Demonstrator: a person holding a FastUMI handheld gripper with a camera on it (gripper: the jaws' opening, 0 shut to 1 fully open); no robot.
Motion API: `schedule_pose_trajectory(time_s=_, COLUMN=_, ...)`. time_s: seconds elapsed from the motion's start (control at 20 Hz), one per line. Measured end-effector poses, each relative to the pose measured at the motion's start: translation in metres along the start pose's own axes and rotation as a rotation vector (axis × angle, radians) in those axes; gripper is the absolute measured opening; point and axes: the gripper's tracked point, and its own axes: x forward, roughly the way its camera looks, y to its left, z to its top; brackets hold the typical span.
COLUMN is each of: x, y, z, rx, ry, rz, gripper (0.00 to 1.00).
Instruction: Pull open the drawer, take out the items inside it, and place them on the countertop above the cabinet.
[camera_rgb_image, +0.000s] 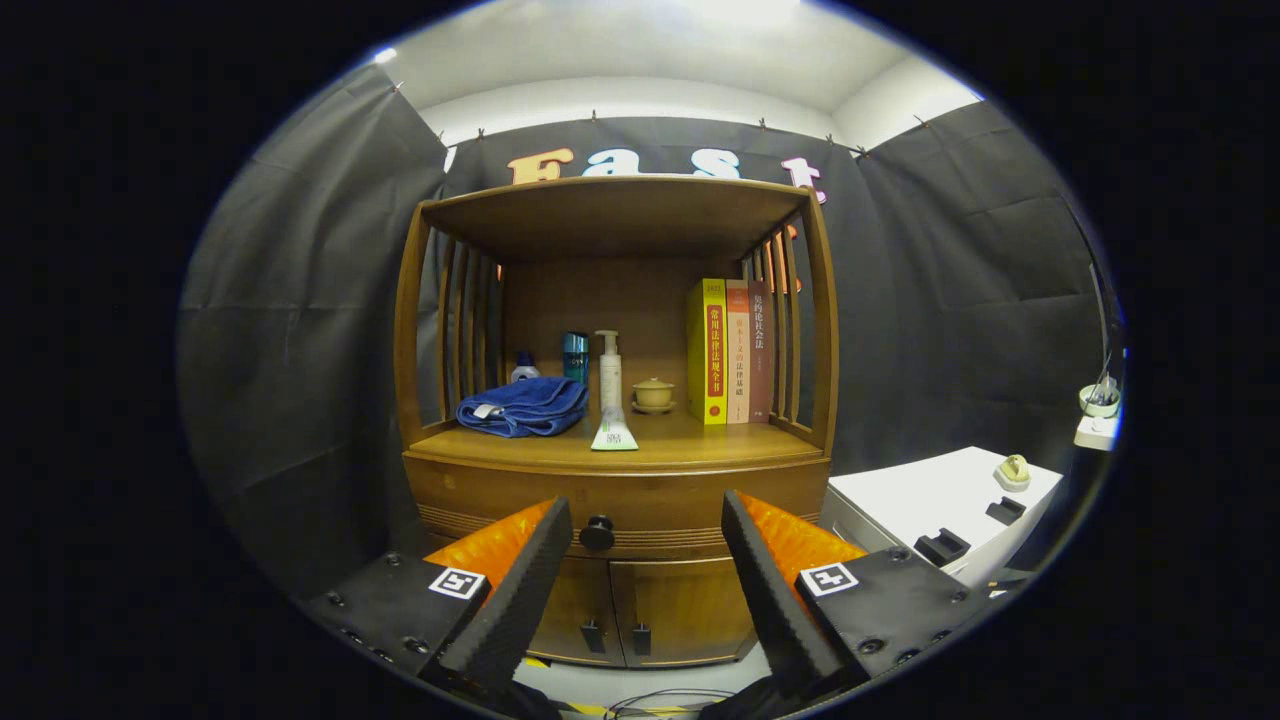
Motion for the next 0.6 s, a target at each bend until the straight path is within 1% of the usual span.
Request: schedule_pose_trajectory(time_s=0.6, x=0.0006, y=-0.0008, z=-0.0002, rx=0.003, ry=0.005, rz=-0.002, gripper=0.99)
